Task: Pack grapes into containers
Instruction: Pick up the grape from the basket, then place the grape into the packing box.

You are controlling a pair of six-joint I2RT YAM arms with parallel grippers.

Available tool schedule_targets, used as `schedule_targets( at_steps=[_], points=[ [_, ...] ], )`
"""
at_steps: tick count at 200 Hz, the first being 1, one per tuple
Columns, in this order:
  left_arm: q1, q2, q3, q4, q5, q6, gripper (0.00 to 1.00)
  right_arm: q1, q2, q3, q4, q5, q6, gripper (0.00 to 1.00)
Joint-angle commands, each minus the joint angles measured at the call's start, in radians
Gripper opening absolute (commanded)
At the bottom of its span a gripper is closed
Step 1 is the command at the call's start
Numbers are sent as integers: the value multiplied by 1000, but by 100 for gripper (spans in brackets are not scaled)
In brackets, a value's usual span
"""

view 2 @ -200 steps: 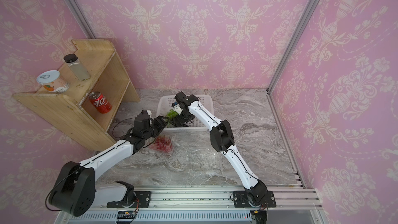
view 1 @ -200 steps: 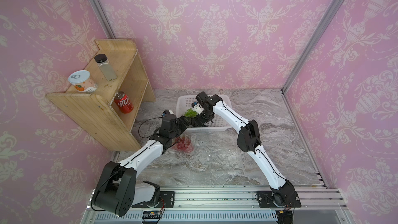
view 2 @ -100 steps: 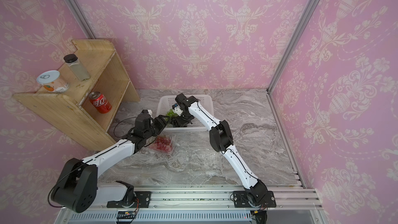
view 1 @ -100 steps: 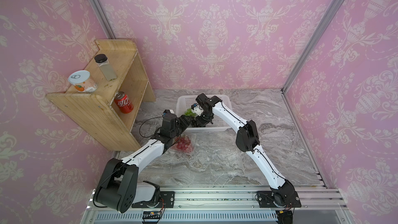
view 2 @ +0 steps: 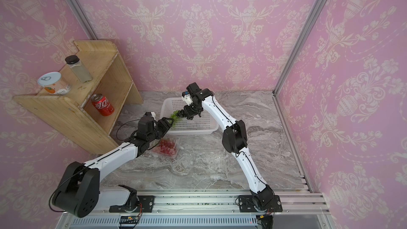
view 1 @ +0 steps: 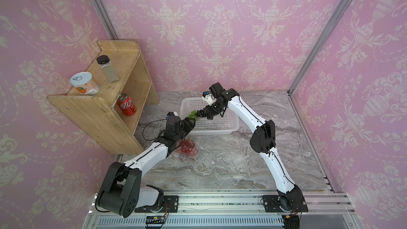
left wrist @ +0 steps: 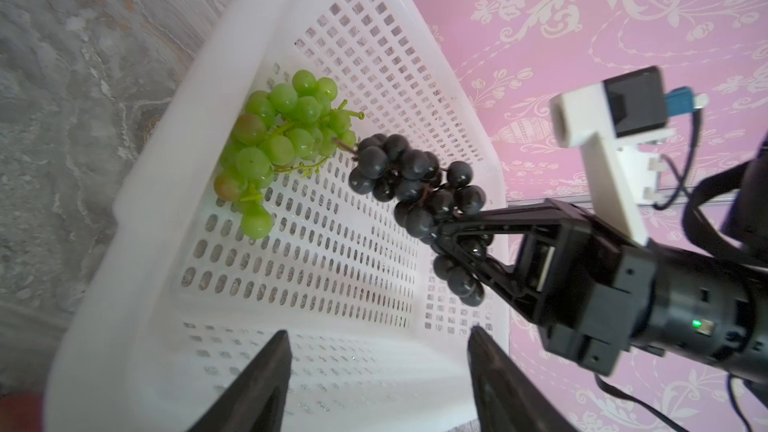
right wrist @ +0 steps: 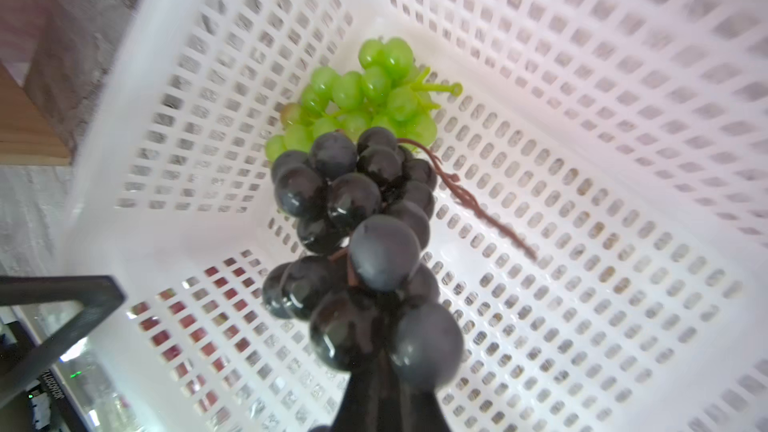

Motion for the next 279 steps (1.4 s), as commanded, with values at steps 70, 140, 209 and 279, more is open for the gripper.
schedule_targets(
  at_steps=[70, 140, 209, 279],
  points=[
    [6, -83, 65, -20, 8, 29, 68, 42, -666, -654, 90, 44, 61, 0],
    [1, -173, 108, -119, -5, 71, 69, 208, -1220, -1390, 157, 82, 286, 0],
    [-20, -203, 112, -157, -26, 88, 69, 224, -1244, -1601, 240, 32, 324, 0],
    [-22, -222, 92, -163, -41, 84, 69, 225, -1098, -1605, 330, -3, 293, 6]
  ],
)
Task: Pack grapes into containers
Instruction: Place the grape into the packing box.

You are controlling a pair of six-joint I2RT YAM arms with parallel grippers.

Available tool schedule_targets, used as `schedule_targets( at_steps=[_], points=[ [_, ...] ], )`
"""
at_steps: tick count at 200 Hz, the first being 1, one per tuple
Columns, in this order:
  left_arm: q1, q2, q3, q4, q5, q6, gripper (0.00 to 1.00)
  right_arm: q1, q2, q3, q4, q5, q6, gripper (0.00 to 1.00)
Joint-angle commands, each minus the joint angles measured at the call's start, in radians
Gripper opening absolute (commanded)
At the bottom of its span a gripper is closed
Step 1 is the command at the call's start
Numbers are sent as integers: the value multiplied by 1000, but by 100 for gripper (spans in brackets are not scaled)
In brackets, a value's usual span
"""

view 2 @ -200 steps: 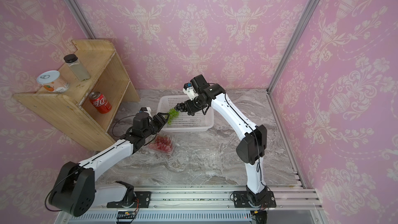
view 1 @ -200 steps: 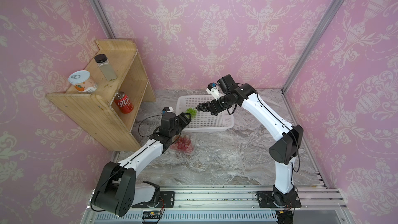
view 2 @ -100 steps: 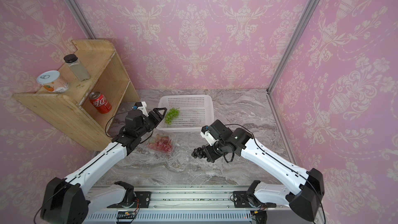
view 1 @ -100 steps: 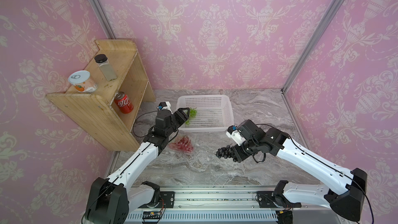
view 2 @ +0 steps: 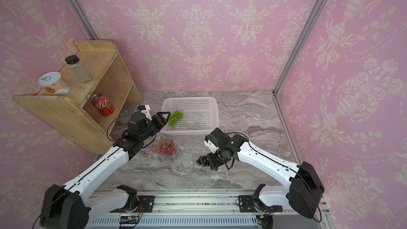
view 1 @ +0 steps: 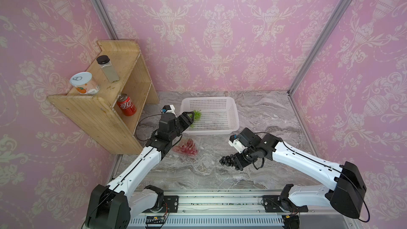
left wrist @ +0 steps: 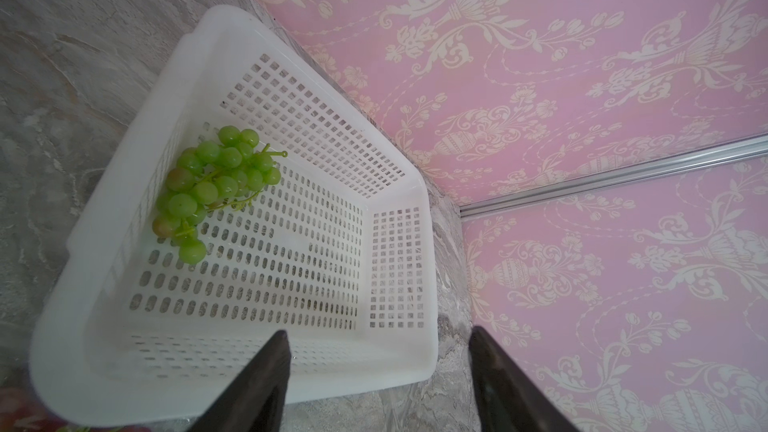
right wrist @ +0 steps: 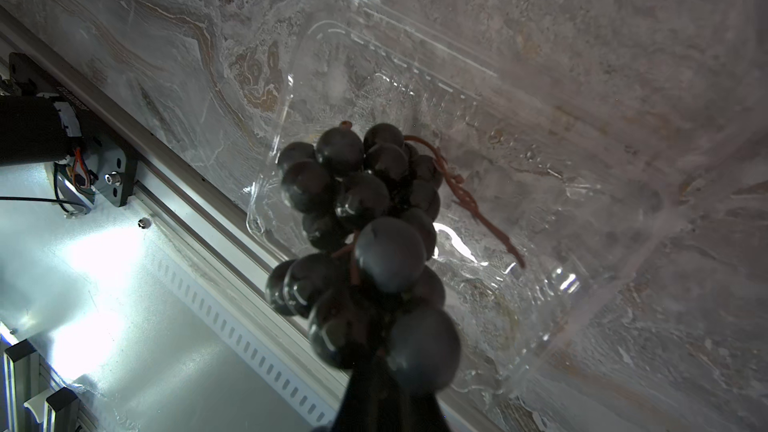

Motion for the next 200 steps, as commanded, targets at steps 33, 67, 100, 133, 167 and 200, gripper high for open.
schedule_targets(
  at_steps=[33, 67, 100, 133, 167, 200],
  points=[
    [-8, -19, 1, -16, -33, 27, 69, 5, 90, -1, 57, -5, -19, 45],
    [-7, -9, 2, -5, -30, 23, 69, -2, 49, 55, -36, 96, -27, 62],
    [-8, 7, 11, -2, -23, 30, 69, -41, 10, 182, -172, 199, -64, 69],
    [-7, 21, 14, 4, -24, 33, 69, -67, 96, 386, -159, 214, -146, 74],
    [-7, 33, 17, -17, -48, 33, 69, -112, 384, 693, -108, 165, -195, 75],
    [-5, 36, 22, -58, -87, 32, 69, -130, 726, 1067, -112, 107, -201, 77]
  ],
)
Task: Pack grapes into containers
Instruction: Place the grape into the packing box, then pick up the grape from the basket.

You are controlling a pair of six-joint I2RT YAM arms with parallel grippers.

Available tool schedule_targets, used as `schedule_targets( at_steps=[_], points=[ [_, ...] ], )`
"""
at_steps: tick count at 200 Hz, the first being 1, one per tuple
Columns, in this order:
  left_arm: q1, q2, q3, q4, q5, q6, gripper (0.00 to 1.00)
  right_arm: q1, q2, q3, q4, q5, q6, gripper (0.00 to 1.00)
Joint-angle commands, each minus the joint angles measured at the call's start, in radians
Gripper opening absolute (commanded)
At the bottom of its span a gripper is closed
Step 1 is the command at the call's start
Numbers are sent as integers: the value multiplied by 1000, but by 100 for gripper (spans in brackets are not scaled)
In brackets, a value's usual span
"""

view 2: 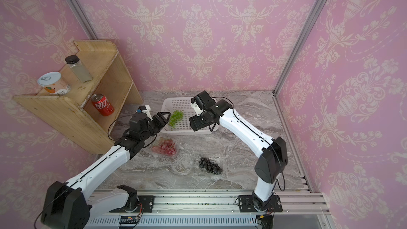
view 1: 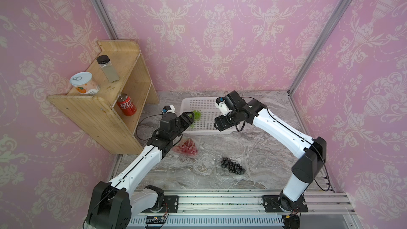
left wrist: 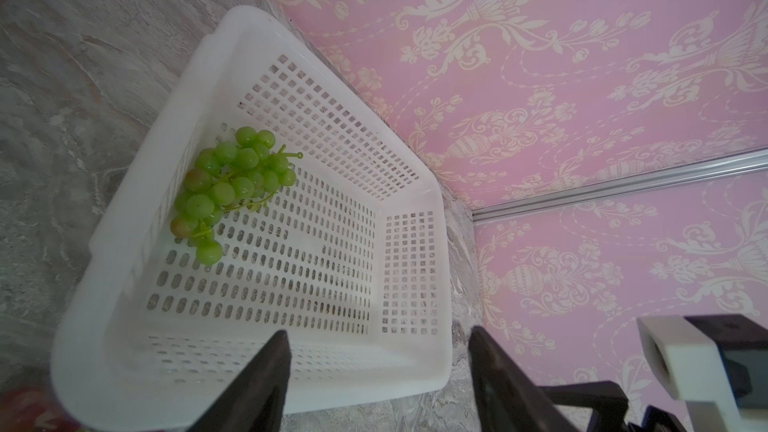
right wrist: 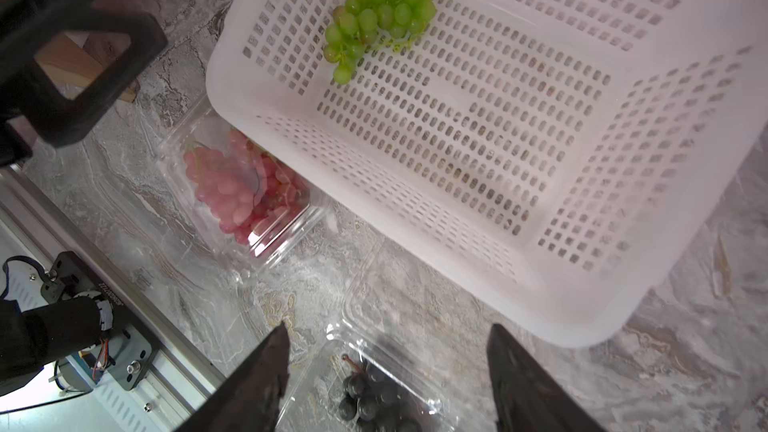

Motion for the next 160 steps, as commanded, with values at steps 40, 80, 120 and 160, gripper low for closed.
schedule_targets(
  at_steps=[40, 80, 120, 160],
  points=[
    [6, 23, 29, -79, -86, 31, 69, -15, 562, 639, -93, -111, -4, 81],
    [21, 56, 29, -98, -117, 52, 69, -15, 735, 780, -87, -173, 44, 88],
    [28, 108, 47, -85, -93, 83, 69, 6, 805, 781, -25, -216, 85, 98],
    [28, 164, 142, -139, -72, 189, 70, 7, 807, 764, -4, -197, 135, 96]
  ],
)
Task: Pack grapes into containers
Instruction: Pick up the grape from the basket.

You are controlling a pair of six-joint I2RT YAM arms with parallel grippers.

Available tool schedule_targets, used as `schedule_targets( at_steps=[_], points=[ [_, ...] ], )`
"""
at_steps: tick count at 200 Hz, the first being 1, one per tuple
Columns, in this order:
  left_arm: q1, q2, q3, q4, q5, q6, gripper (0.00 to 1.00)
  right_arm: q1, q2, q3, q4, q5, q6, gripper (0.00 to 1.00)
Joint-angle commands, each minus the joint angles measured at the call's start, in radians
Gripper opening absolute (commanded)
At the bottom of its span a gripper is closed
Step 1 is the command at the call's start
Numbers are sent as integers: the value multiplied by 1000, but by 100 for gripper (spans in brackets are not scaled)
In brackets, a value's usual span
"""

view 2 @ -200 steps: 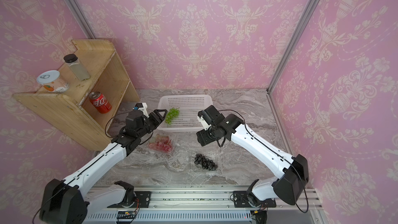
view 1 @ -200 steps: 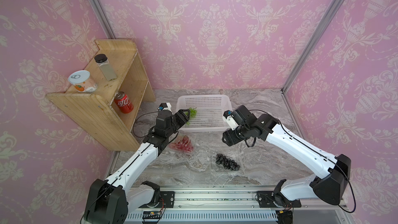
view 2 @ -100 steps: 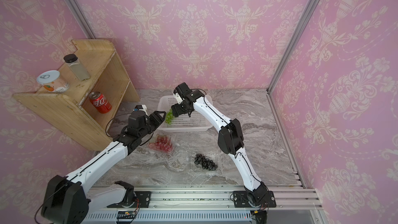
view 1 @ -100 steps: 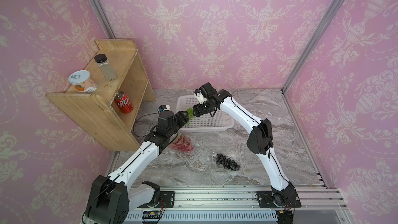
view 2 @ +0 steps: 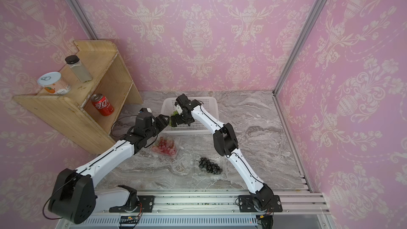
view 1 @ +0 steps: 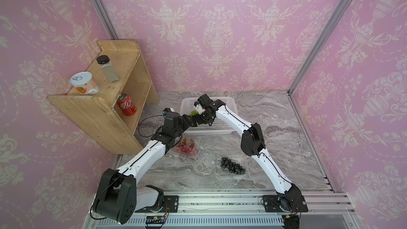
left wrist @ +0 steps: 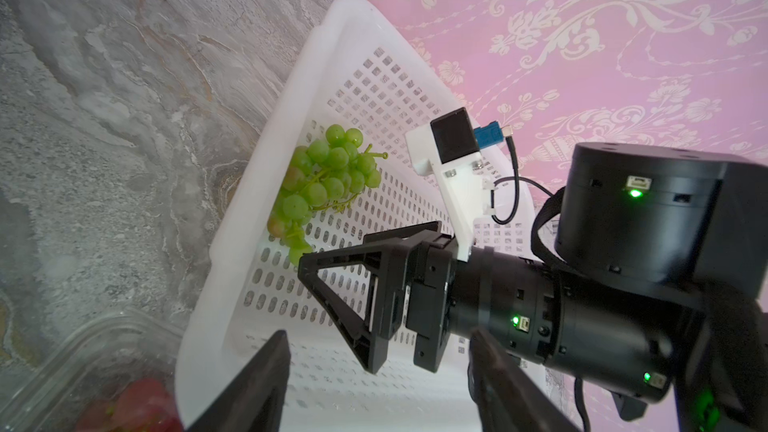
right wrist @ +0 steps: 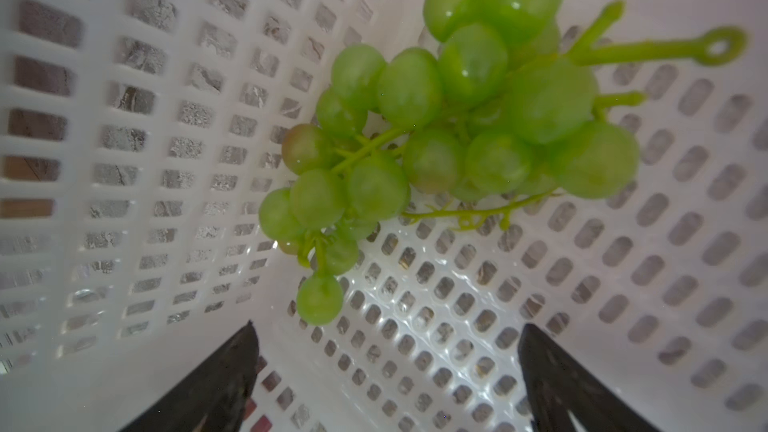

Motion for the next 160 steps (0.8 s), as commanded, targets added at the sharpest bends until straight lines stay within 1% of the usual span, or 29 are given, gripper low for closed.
schedule_targets(
  at_steps=[1, 11, 28, 53, 70, 103, 128, 160],
  points=[
    [7, 43, 112, -63, 12, 124, 70, 3, -25, -6, 27, -3, 51, 96],
    [7, 82, 183, -122, 24, 180, 70, -5, -81, -86, 61, 6, 61, 96],
    [8, 160, 299, -207, 67, 264, 70, -31, -222, -280, 165, 10, 84, 96],
    [28, 287, 457, -319, 156, 323, 72, -88, -438, -527, 268, 3, 92, 96],
    [47, 380, 555, -396, 235, 384, 73, -126, -549, -621, 289, -20, 88, 97],
    [60, 569, 804, -610, 346, 523, 74, -184, -725, -755, 331, -62, 95, 97],
    [60, 697, 952, -765, 340, 603, 76, -219, -814, -837, 377, -112, 115, 97],
    [52, 815, 1076, -921, 253, 682, 76, -243, -885, -910, 413, -139, 112, 97]
  ],
)
